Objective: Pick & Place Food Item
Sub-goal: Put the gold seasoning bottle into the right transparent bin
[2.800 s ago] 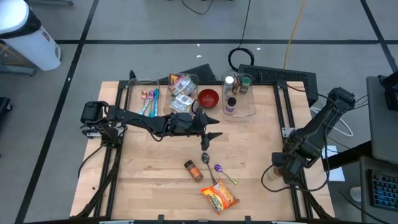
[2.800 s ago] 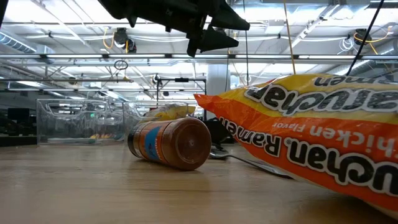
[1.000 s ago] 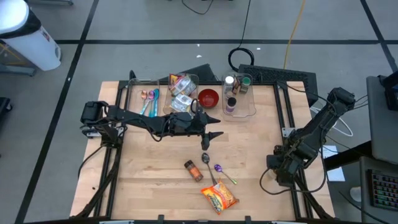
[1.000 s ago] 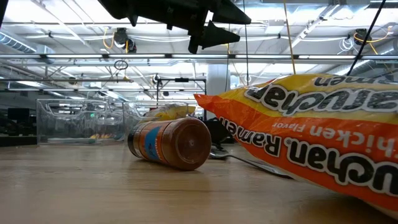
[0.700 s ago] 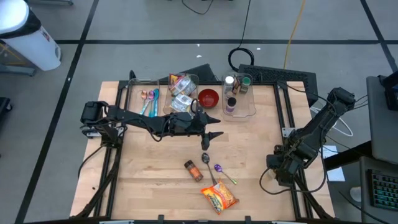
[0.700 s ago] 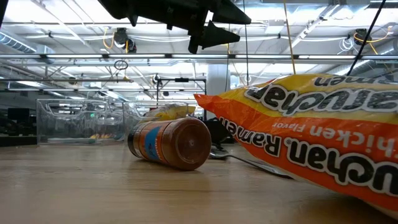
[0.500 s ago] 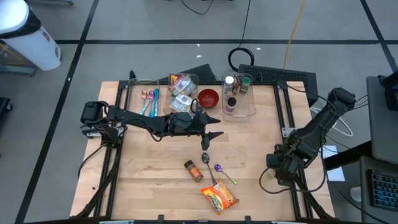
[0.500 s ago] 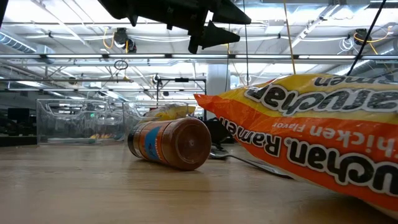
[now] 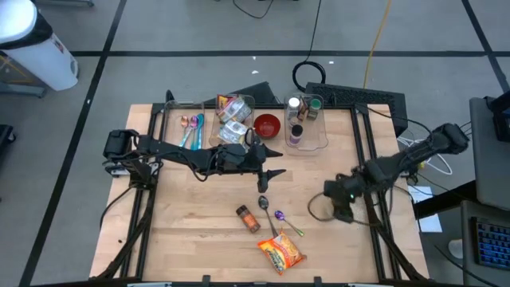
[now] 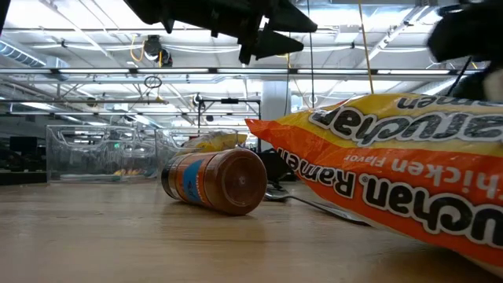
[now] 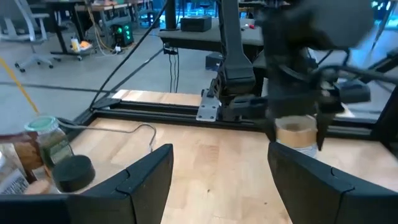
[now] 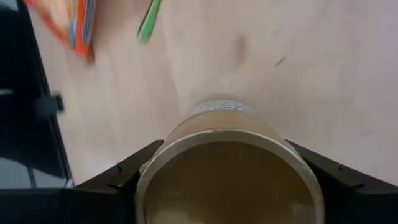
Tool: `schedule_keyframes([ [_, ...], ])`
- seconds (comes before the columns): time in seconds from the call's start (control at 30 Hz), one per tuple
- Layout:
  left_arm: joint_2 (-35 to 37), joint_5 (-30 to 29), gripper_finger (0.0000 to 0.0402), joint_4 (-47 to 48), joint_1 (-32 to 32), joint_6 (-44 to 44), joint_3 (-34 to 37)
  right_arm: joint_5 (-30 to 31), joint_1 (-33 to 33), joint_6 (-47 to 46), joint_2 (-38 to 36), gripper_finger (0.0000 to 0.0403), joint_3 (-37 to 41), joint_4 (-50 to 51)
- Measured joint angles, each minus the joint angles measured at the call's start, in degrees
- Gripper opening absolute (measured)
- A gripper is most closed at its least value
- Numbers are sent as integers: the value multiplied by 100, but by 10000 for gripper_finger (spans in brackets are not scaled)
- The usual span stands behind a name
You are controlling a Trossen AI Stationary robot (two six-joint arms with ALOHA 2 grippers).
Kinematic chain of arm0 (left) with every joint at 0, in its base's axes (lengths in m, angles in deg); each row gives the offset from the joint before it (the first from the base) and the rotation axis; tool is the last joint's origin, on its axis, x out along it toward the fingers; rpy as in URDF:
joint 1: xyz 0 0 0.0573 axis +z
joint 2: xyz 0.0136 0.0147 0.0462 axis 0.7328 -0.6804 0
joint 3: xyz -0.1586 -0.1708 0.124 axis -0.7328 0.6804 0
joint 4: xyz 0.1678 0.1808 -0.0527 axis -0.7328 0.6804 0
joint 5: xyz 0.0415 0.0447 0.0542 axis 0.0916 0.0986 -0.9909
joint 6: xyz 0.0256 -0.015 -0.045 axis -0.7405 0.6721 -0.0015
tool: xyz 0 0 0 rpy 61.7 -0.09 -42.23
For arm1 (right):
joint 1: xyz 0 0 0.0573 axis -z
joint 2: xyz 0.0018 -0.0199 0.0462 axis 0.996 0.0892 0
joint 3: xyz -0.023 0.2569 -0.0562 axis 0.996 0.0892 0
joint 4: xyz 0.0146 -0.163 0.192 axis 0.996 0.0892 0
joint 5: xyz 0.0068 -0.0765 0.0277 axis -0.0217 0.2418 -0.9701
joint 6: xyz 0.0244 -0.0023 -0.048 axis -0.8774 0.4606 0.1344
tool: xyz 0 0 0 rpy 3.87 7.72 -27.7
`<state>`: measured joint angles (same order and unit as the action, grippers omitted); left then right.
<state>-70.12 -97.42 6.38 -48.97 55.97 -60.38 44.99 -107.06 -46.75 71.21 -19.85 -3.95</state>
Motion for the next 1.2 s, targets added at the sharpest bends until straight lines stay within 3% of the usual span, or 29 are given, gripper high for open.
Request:
schedule_keyframes([
  [0.2, 189, 2, 271, 152, 62, -425, 0, -515, 1809, 1133, 0, 272, -622, 128],
  [0.43, 647, 60, 271, 1124, 346, -190, 0, -517, 3345, 2493, 114, 272, -1800, 502],
  [0.73, 947, 118, 271, 2033, 663, -232, 0, 433, 4379, 3833, 1227, 272, -4216, 2452],
  [0.9, 1068, 828, 271, 2258, 1000, -427, 2, 564, 4918, 4352, 2101, 272, -5277, 3191],
  [1.03, 1278, 1452, 271, 2370, 1381, -593, -6, 577, 5403, 4825, 2786, 272, -5803, 3401],
  [1.2, 1560, 1777, 271, 2693, 1892, -759, -2, 586, 6034, 5336, 3379, 272, -5913, 3453],
])
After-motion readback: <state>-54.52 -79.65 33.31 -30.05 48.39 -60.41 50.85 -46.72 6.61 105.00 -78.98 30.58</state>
